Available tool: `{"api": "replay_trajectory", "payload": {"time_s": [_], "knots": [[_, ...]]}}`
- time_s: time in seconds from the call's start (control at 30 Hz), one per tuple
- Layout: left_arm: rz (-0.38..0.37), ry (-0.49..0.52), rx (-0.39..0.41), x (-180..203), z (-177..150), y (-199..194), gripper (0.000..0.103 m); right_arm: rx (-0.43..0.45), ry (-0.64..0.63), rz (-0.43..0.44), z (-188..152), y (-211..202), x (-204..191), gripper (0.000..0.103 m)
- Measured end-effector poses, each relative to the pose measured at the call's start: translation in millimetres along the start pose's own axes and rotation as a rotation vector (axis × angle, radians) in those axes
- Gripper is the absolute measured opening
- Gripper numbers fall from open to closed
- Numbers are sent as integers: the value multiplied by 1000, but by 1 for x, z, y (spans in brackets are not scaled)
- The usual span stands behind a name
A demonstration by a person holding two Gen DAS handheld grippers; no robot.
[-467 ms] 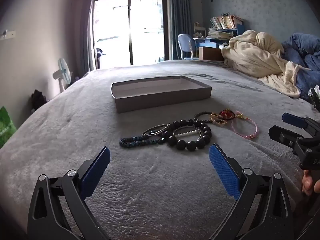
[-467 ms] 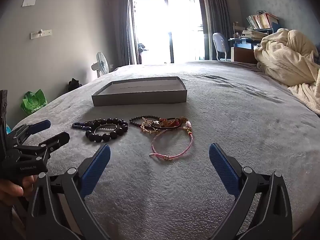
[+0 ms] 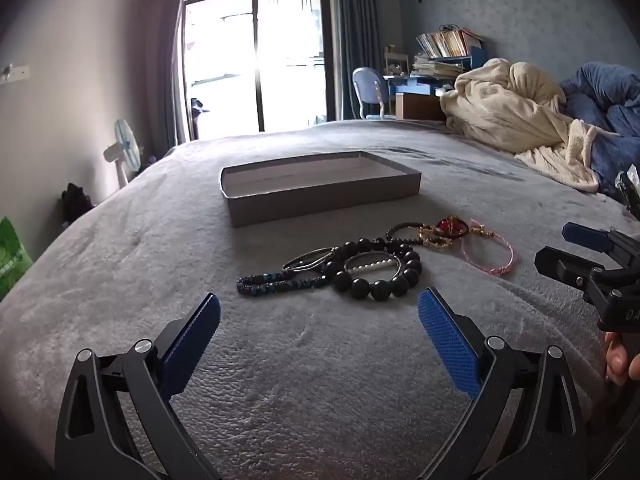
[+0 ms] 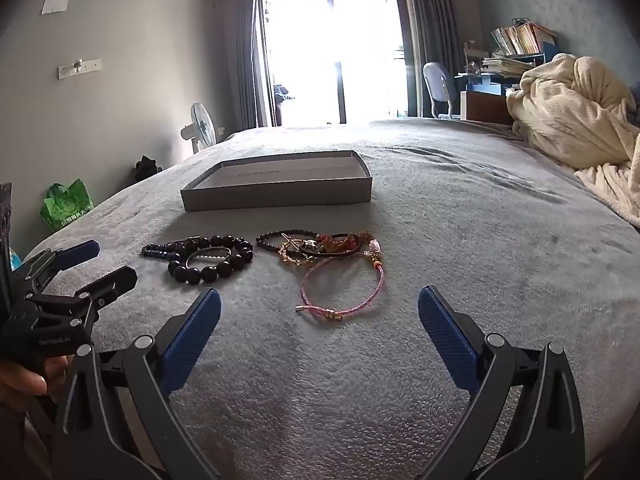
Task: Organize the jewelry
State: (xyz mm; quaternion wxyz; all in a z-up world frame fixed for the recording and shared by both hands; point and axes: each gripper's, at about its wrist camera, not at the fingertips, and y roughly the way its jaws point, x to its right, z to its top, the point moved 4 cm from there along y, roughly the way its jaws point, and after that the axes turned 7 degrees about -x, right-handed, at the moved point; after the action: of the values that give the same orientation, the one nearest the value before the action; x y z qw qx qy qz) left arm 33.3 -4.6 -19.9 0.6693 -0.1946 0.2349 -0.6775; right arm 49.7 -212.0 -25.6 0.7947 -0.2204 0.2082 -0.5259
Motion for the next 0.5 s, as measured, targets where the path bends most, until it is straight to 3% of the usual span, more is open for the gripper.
{"api": "replay_trajectory", "payload": {"time_s": [0.5], "knots": [[4,-26,-4,-1,-3,1,98,-8,12,6,1,-1,3,98]]}}
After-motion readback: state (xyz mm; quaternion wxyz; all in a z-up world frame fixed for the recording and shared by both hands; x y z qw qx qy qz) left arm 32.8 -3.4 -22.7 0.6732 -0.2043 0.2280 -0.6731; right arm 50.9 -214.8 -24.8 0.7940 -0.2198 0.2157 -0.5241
